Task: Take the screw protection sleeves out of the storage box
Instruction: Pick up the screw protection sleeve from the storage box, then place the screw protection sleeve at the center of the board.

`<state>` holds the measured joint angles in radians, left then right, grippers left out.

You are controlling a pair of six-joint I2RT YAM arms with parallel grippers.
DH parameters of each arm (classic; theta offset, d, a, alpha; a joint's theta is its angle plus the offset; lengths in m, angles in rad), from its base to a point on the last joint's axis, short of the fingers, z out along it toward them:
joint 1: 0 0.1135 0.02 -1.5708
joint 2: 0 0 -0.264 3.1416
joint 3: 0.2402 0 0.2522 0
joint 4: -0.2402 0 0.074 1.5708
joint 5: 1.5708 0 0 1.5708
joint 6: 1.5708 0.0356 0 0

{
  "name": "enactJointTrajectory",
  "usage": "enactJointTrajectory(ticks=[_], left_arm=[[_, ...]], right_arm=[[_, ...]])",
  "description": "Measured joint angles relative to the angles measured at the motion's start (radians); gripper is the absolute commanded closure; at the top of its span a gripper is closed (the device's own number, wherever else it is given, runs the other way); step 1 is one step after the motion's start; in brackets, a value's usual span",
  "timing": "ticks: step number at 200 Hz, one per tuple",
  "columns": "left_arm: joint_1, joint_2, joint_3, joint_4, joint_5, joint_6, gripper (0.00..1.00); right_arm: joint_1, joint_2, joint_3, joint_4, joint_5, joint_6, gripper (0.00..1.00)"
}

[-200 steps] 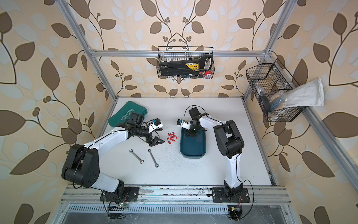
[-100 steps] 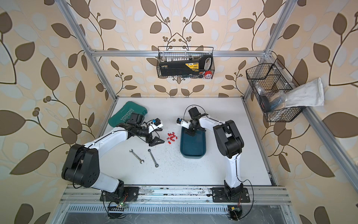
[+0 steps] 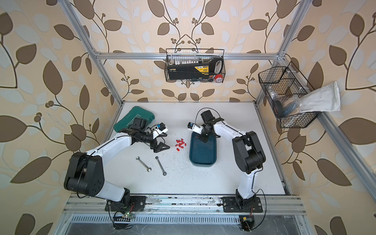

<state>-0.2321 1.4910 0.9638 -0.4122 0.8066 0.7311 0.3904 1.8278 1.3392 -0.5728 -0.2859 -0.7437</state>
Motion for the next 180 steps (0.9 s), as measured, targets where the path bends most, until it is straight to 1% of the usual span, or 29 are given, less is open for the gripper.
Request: enactJointTrajectory(ticks=[25, 53, 91, 136, 160, 180], left_arm=[[0.050, -0.007, 0.004, -0.012, 0.006, 0.006, 0.01], [0.111, -0.046, 0.004, -0.017, 0.012, 0.007, 0.01], [0.175, -0.082, 0.004, -0.013, 0.031, 0.002, 0.01], [0.188, -0.101, 0.004, -0.012, 0.040, -0.006, 0.01], [0.200, -0.105, 0.001, -0.004, 0.045, -0.015, 0.01], [0.207, -0.105, 0.001, -0.004, 0.046, -0.023, 0.01]], right_arm=[[0.042, -0.085, 0.003, -0.026, -0.037, 0.011, 1.00], [0.123, -0.074, 0.036, -0.042, -0.068, 0.048, 1.00], [0.199, 0.043, 0.130, -0.046, -0.076, 0.105, 1.00], [0.246, 0.217, 0.202, -0.045, -0.032, 0.147, 1.00], [0.256, 0.280, 0.226, -0.045, -0.013, 0.166, 0.96], [0.259, 0.306, 0.234, -0.045, -0.005, 0.177, 0.89]])
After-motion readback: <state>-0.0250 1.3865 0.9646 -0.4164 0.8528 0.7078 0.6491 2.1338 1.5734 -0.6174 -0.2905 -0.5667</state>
